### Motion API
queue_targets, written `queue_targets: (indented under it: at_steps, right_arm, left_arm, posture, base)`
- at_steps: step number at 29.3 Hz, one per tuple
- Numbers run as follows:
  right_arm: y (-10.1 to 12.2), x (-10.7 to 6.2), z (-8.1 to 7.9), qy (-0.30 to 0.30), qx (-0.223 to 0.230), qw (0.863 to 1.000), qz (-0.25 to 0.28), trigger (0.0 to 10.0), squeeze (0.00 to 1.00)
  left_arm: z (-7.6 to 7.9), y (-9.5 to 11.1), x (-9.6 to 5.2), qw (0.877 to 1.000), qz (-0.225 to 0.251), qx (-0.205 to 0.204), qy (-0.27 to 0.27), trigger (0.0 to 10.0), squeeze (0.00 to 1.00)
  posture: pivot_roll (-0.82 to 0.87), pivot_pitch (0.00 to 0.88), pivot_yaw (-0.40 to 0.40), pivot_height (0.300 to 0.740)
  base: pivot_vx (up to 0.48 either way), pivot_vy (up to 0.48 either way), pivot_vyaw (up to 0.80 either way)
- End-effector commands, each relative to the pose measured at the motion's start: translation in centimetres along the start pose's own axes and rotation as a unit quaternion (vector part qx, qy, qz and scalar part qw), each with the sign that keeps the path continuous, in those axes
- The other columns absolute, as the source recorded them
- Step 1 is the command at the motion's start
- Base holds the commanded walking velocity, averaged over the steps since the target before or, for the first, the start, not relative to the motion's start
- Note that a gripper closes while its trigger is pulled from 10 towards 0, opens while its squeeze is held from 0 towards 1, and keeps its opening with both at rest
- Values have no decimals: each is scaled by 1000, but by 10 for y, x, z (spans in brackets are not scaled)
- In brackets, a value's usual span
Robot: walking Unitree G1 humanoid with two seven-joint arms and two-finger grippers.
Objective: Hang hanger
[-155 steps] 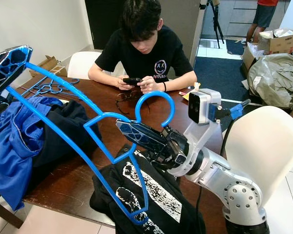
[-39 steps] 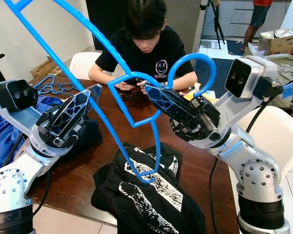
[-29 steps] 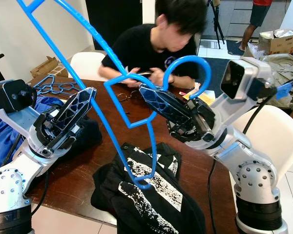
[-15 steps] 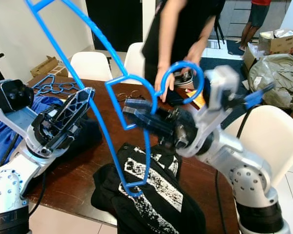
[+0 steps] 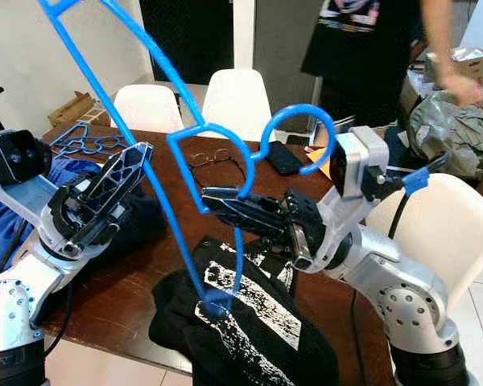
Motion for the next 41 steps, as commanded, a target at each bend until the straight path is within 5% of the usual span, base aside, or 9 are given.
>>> queue_targets:
  at_steps: [1, 11, 14, 15, 19, 20, 32, 37, 41]
  right_arm:
    - [4, 3, 0, 3, -1, 1000, 10, 0, 0]
    - [10, 5, 4, -8, 3, 999, 40, 0, 0]
    - [12, 5, 7, -15, 5, 999, 48, 0, 0]
    - [12, 5, 11, -25, 5, 998, 51, 0, 0]
    - [11, 2, 22, -58, 1, 997, 53, 0, 0]
    - [9, 0, 29, -75, -3, 996, 50, 0, 0]
    - [7, -21, 60, -174, -34, 984, 28, 0, 0]
    - [14, -50, 115, -351, -75, 933, 33, 0, 0]
    - [18, -80, 144, -464, -93, 880, 42, 0, 0]
  left_arm:
    - [4, -1, 3, 1000, -11, -1, -11, 0, 0]
    - [3, -4, 7, 1000, -9, 6, -5, 0, 0]
    - [1, -5, 7, 1000, -9, 10, 1, 3137, 0]
    - [1, -5, 6, 1000, -3, 2, 5, 10000, 4]
    - [0, -3, 1, 1000, 15, -10, 17, 10000, 588]
    - [-1, -2, -1, 999, 18, -10, 26, 10000, 1000]
    - [-22, 7, -34, 981, -40, 73, 178, 10000, 1000]
    - [-69, 26, -59, 896, -86, 202, 385, 10000, 1000]
    - [-101, 35, -96, 753, -146, 300, 567, 10000, 1000]
  posture:
    - [95, 0, 22, 740]
    - [93, 0, 21, 740]
    - [93, 0, 21, 740]
    - [93, 0, 21, 740]
    - [96, 0, 21, 740]
    - [97, 0, 23, 740]
    - [110, 0, 22, 740]
    - [117, 0, 14, 740]
    - [123, 0, 7, 740]
  base:
    - [0, 0, 0]
    - [0, 0, 0]
    - [0, 0, 0]
    - [0, 0, 0]
    - [0, 0, 0]
    - [0, 0, 0]
    - [0, 0, 0]
    - [0, 0, 0]
    - [0, 0, 0]
Point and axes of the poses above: a point about 5 cm out from each wrist's last joint towards the gripper, its own x axis pointing out of the wrist towards the gripper, its own y axis along the axis of the wrist's last joint, z = x × y, the point moved 4 cm from there along x, pointing out of the wrist towards the gripper, and after that the axes turned 12 degrees about x, right-handed, at the moved point
